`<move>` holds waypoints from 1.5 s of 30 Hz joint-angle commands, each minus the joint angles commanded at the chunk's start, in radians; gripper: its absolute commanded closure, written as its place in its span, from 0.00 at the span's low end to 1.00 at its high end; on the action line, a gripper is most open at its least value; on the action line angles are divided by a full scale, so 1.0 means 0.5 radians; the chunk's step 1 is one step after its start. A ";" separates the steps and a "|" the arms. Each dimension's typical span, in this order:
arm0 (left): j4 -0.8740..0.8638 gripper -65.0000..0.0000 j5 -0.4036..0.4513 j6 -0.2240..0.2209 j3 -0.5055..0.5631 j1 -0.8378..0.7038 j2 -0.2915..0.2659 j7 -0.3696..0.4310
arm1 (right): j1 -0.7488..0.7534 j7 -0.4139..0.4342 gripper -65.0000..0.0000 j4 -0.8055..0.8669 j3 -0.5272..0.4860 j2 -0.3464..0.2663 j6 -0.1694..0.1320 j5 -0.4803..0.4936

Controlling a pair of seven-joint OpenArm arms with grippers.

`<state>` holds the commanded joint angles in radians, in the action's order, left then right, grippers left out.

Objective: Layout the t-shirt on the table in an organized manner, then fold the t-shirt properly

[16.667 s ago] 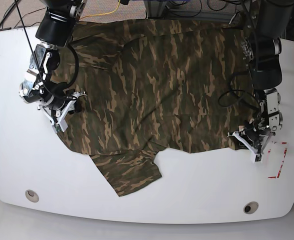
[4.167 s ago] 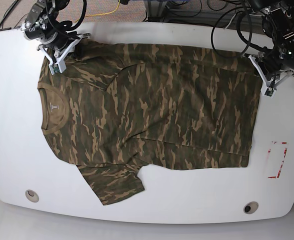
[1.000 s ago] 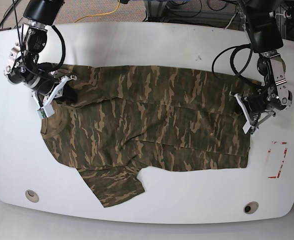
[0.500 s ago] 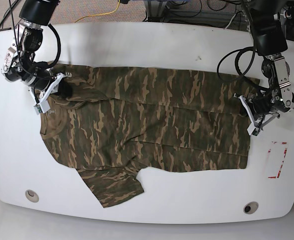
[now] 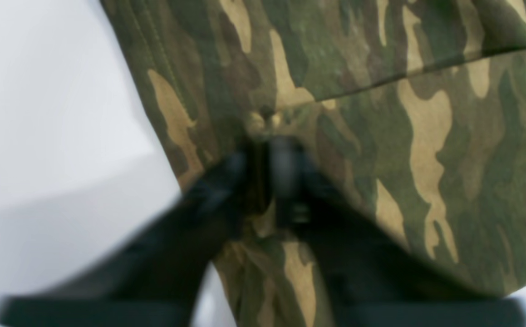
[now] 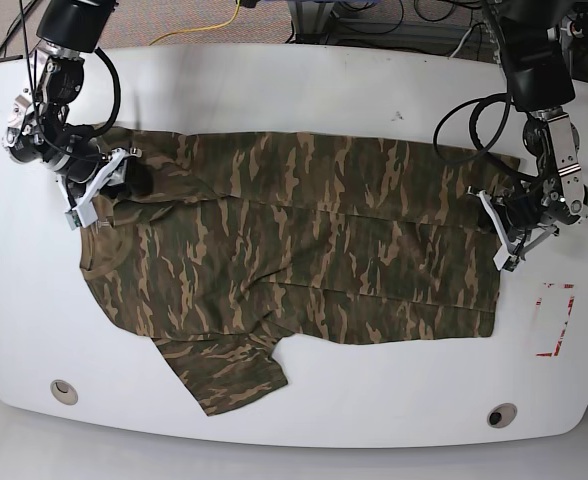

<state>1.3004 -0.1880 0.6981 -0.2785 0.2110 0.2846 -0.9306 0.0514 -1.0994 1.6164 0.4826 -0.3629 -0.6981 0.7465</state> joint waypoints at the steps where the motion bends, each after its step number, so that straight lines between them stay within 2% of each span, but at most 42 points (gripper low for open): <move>1: 0.009 0.59 0.000 0.000 0.000 0.000 0.000 0.000 | 0.006 0.000 0.05 0.061 0.000 0.000 0.000 0.000; 2: 0.012 0.54 -0.003 0.000 -0.003 0.000 0.000 0.000 | 0.009 -0.003 0.00 0.101 0.000 0.000 0.000 0.000; 4: 0.074 0.45 -0.006 0.000 -0.009 0.003 0.000 -0.003 | 0.028 -0.012 0.00 0.252 0.003 0.000 0.000 0.000; 12: 0.347 0.45 -0.006 0.000 -0.015 -0.009 0.003 -0.006 | 0.221 -0.012 0.00 0.577 0.147 -0.006 0.000 0.003; 17: 0.509 0.45 -0.006 0.000 -0.098 -0.031 0.040 -0.006 | 0.353 -0.012 0.00 0.580 0.270 0.000 0.000 0.012; 20: 0.598 0.45 -0.006 0.000 -0.193 -0.104 0.043 -0.006 | 0.454 -0.009 0.00 0.577 0.384 0.061 0.000 0.009; 28: 0.629 0.45 -0.006 0.000 -0.236 -0.203 0.043 -0.006 | 0.396 -0.009 0.00 0.571 0.399 0.092 0.000 0.012; 33: 0.629 0.45 -0.006 0.000 -0.230 -0.255 0.040 -0.006 | 0.203 -0.012 0.00 0.414 0.396 0.092 0.000 0.015; 40: 0.629 0.45 -0.006 0.000 -0.233 -0.267 0.040 -0.006 | -0.181 -0.107 0.00 -0.126 0.393 0.080 0.000 0.009; 45: 0.629 0.45 -0.006 0.000 -0.230 -0.267 0.040 -0.006 | -0.307 -0.138 0.00 -0.307 0.371 0.086 0.000 0.012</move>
<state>1.6149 -0.1910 0.6981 -0.3936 0.0775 0.3046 -0.9337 -0.1020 -1.1684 1.4630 0.6682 -0.3199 -0.6981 0.7526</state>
